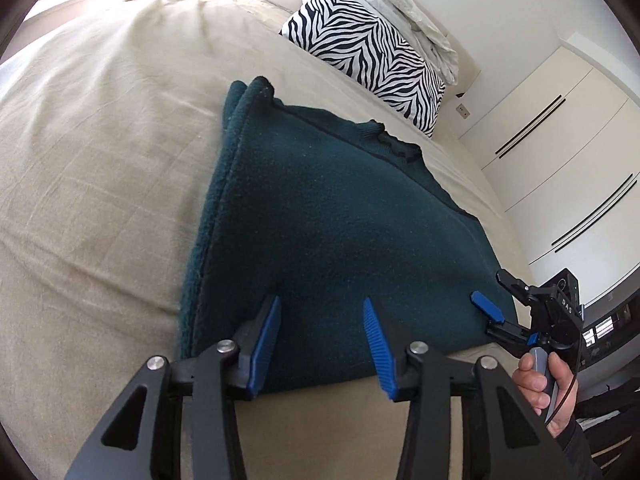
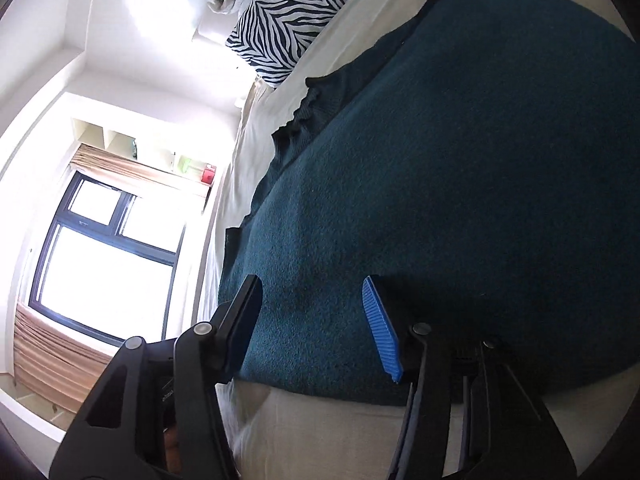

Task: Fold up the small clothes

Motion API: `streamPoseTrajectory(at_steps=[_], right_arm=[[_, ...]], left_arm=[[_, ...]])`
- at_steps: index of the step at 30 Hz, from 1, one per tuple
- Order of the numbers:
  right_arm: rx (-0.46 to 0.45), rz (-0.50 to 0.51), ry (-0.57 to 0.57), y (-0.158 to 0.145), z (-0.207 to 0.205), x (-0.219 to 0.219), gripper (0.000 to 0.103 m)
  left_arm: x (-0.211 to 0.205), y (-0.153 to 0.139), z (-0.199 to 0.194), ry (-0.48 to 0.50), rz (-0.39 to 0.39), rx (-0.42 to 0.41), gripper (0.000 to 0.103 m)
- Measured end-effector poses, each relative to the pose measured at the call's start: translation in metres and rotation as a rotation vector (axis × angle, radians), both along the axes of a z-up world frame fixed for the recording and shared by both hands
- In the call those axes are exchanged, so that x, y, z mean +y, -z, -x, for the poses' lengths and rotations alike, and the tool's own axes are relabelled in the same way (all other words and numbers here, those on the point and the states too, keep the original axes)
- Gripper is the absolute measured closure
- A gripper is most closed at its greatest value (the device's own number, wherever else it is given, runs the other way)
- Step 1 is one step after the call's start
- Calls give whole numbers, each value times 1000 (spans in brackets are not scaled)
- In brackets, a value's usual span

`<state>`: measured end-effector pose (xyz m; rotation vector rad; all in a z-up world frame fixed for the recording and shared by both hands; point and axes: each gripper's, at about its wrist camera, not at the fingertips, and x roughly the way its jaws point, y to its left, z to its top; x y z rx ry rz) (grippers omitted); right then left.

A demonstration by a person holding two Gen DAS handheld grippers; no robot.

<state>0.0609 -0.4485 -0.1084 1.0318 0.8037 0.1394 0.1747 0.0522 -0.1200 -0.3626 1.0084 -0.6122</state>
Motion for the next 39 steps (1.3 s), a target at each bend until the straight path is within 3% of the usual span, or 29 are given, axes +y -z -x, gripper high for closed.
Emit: streamPoseTrajectory(at_steps=[6,12,16,22,29,34,37,39], right_arm=[[29,95,231,-19,52,-60,50],[0,164,171,-44,68,-53,49],[10,305,89,-63,43,-21,49],[-5,535,-36,-91,-21,27,49],[15,437,-79,-76,-60,36,49],[80,631,-96,-68,-73,48,49],[104,799,-113,-68,-85,56,49],[125,840,-128,-63,-91,56,49]], left_arm=[[30,-11,1,-81,22,-5,56],[44,-22,3,-145,56,-19,50],[52,-28,4,-175,83,-23,42],[54,-20,-6,-170,75,2,41],[62,-4,-20,-181,119,59,41],[53,-1,-24,-135,127,78,41],[45,1,-26,-114,110,94,41],[40,1,-28,-101,91,98,41]])
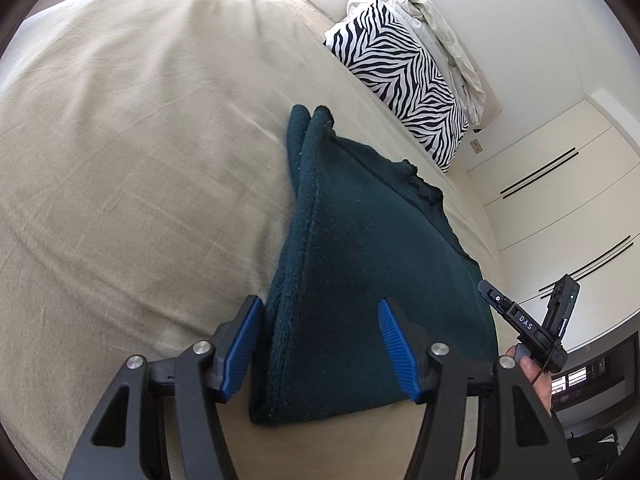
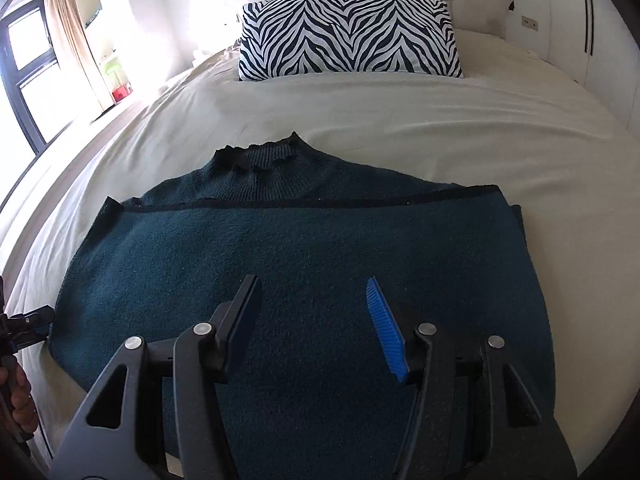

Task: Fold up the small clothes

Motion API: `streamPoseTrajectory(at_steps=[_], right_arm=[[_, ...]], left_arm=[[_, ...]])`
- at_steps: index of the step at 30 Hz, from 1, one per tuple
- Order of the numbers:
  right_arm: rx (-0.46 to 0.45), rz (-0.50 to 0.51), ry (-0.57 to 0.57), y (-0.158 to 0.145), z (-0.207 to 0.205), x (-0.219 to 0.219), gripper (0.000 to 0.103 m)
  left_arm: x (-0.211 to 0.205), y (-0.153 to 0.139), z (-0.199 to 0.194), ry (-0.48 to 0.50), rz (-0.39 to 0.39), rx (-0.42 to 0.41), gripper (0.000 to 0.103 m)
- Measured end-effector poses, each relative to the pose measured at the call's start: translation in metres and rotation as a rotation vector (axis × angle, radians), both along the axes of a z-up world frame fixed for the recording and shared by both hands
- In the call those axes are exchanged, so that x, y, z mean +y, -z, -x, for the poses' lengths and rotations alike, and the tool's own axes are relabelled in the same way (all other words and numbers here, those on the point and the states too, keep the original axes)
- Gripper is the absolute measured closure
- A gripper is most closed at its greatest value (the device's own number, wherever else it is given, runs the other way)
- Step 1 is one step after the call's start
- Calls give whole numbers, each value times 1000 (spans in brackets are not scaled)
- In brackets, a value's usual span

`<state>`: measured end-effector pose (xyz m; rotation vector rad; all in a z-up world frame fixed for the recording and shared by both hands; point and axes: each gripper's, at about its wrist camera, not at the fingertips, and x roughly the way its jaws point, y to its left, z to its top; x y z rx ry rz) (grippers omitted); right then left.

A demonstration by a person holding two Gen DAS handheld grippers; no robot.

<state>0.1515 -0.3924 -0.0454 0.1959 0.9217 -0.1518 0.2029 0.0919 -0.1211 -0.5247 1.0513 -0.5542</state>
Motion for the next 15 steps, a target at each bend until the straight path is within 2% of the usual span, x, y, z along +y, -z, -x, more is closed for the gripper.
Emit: streamPoseTrajectory(at_steps=[4,8,15], right_arm=[[48,22,12,24,-6,-7,49],[-4,143,-27,36,0,5,44],[-30,109,41,25,2,-9,44]], left_arm=[[-11,0,-4,30,-31,14,41],[-19,-2,-7,63,-70,17,41],[-47,-8,-3,99,-277,-35,43]])
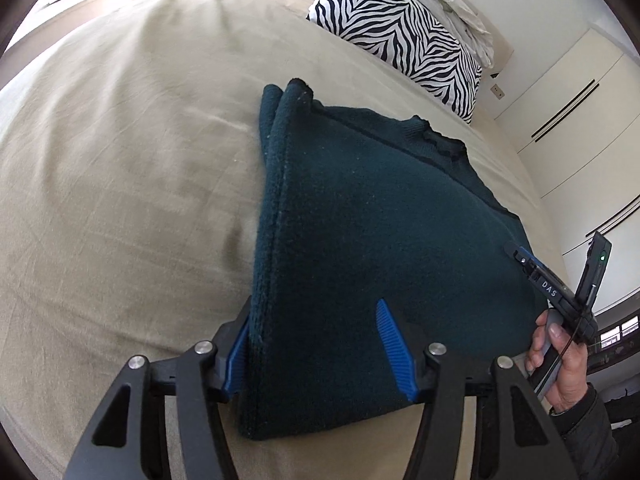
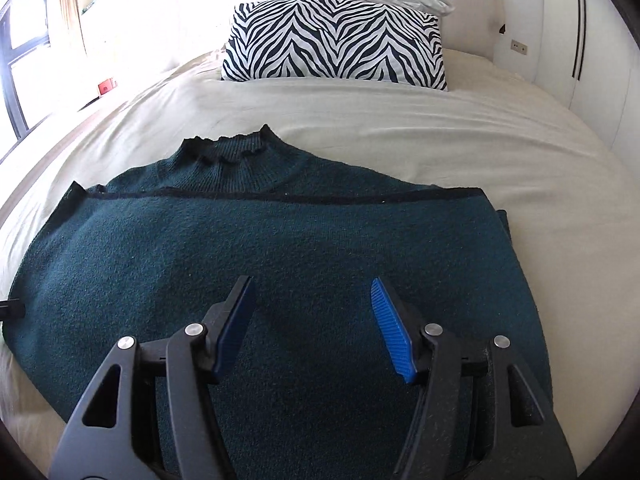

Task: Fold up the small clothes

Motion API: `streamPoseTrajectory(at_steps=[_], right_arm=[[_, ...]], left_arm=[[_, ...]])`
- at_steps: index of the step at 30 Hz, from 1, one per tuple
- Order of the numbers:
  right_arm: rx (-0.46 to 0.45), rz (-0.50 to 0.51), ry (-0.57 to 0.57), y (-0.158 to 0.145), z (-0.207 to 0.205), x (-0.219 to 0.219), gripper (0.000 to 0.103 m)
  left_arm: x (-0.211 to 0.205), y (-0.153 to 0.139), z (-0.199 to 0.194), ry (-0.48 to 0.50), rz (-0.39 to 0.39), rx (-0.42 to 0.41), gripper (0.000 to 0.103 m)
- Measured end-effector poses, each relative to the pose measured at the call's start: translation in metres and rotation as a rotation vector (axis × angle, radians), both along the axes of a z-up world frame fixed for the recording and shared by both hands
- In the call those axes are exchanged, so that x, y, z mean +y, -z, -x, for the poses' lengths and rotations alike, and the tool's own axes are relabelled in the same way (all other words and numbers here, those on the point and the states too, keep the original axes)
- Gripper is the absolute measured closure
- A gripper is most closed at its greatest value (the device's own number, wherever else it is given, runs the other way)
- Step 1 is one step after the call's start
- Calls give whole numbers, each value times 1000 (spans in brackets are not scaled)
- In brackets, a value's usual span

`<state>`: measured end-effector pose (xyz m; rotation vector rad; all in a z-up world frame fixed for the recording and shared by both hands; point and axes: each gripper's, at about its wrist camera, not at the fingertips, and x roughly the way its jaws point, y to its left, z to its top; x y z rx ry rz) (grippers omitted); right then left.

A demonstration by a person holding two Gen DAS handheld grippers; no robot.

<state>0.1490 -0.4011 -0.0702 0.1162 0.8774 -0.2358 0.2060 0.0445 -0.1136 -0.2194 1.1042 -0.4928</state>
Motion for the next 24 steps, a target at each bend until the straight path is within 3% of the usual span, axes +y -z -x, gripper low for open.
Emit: streamPoseTrajectory(at_steps=[6,15,20,24], right_arm=[[18,-44,3,7,7,-9,41],[-26,-136,45,0,23,-10,41],[-61,-261,15,-6,27,-10,41],[-70,-384,-38,-7,25,-6,41]], left_arm=[[-22,0,6,26,-154,-62,43],[-24,-1,5,22,-168,-60,44],[-13,0,-7,-2,6,44,50],[3,15,-23,-28,264,221,50]])
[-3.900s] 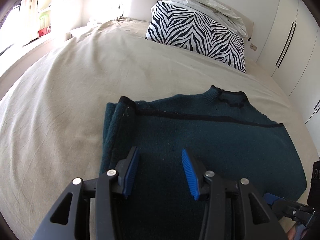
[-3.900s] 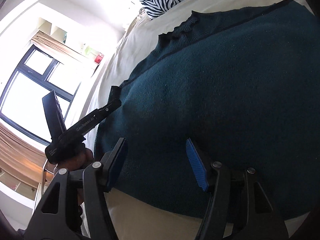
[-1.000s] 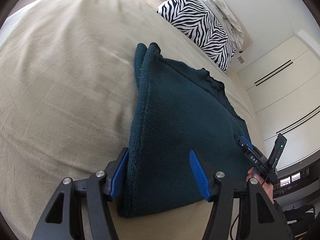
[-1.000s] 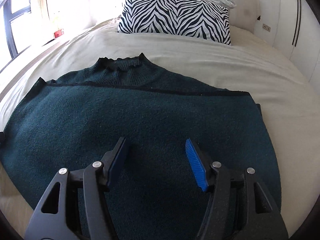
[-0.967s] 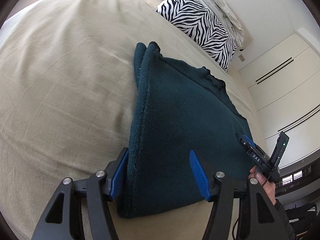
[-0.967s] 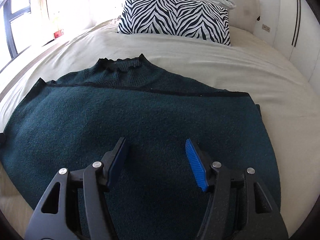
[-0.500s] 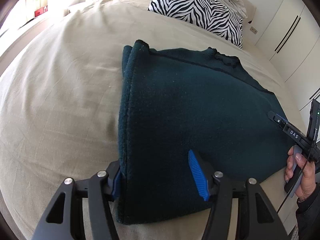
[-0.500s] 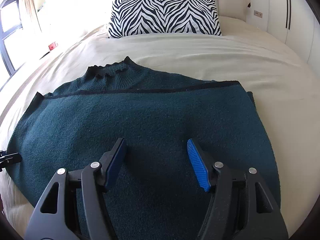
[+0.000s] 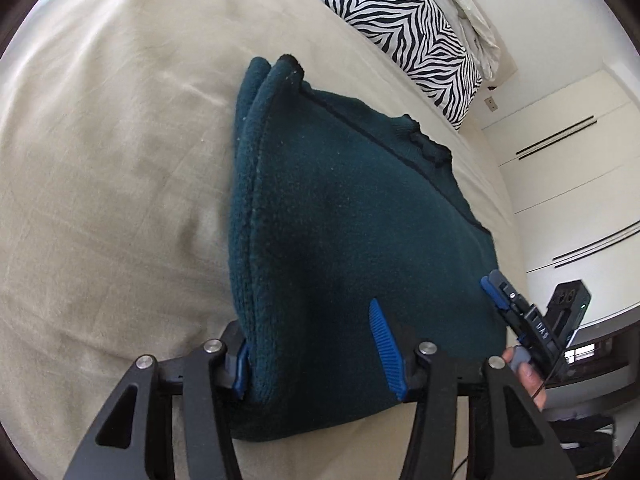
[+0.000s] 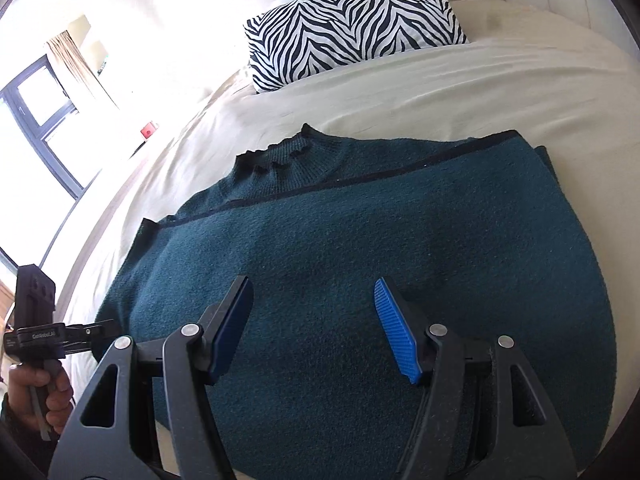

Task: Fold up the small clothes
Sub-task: 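Grasp the sweater edge with the left gripper and lift it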

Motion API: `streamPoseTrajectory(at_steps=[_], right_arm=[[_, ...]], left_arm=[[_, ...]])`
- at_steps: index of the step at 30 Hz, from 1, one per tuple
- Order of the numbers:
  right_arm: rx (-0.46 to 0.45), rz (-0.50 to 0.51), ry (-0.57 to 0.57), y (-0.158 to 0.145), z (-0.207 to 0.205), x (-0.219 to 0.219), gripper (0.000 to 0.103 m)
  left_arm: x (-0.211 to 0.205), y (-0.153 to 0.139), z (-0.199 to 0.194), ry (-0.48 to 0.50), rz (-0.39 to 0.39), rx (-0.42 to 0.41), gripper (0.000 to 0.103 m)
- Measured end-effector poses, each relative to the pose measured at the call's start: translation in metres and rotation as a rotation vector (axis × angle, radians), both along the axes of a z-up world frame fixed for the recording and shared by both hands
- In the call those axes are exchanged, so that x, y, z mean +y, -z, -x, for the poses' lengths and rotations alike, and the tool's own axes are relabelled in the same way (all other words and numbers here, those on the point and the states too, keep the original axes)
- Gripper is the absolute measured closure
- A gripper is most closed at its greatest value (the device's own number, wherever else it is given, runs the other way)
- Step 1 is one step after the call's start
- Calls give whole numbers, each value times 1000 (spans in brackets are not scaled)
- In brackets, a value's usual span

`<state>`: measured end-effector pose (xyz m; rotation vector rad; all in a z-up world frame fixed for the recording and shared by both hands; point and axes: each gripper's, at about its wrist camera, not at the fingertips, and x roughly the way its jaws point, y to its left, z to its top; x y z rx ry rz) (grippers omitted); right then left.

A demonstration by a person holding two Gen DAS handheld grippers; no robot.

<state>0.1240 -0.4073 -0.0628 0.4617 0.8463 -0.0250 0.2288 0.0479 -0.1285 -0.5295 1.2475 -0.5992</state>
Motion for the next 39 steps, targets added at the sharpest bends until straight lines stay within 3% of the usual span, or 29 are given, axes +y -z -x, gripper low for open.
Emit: streamPoseTrajectory(at_steps=[2,5,10,12,17,23,27,32,35,39], right_arm=[[-6,-52,-28,0,-1,4,41],[-6,-117,-77,2,-5,12,41],[13,-171,-169,8,-16,38,41],[30,-171,-193,12,-22,50,41],[68,-133,-223,24,-35,67,40],[48,-307,-174,22,-32,44,40],[16,-479,-90,26,-24,12,40],[-23,-626,-12,28,-16,-29,40],[-46,-704,10,28,-13,-51,40],[-16,-775,56,41,-16,-76,40]], left_arm=[[12,12,-8,-38,139,98,50],[24,26,-12,-75,258,184,54],[24,29,-10,-70,276,207,67],[23,31,-11,-67,282,215,85],[29,25,-11,-86,339,178,87],[21,-14,-7,-72,347,88,88],[-16,-53,-3,11,321,8,88],[-95,-87,3,160,230,-88,88],[-149,-85,12,239,206,-95,88],[-217,-55,31,351,166,-89,86]])
